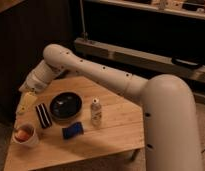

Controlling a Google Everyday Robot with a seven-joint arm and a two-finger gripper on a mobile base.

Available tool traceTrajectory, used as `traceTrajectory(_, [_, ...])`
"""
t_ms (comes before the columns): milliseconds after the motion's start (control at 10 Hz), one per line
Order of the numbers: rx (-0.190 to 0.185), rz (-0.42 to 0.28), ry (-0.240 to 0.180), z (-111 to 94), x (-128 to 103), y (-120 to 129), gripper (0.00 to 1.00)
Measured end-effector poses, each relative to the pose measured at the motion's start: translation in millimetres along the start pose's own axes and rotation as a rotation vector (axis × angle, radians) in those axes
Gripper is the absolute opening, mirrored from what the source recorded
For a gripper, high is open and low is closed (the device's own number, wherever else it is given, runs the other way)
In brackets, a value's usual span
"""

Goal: Push the ceramic bowl across the table

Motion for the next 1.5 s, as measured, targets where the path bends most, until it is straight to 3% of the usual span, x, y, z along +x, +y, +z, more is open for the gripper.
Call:
traceTrajectory(100, [-0.039, 0.002, -0.051, -14, -6, 13, 0.77])
traceTrajectory(200, [-0.083, 0.007, -0.123, -33, -18, 34, 0.66])
traceTrajectory(300, [-0.102, 0.005, -0.161, -43, -27, 48, 0.58])
traceTrajectory(600, [-0.131, -0.020, -0.220, -62, -57, 86, 0.28])
traceTrajectory(900, [-0.134, -0.043, -0.250, -44, -68, 94, 0.02])
traceTrajectory(1000, [-0.136, -0.042, -0.264, -34, -72, 92, 0.00])
traceTrajectory(1300, [-0.142, -0.016, -0.374, 10, -110, 77, 0.00])
traceTrajectory(1500, [-0.147, 0.008, -0.423, 15, -143, 67, 0.00])
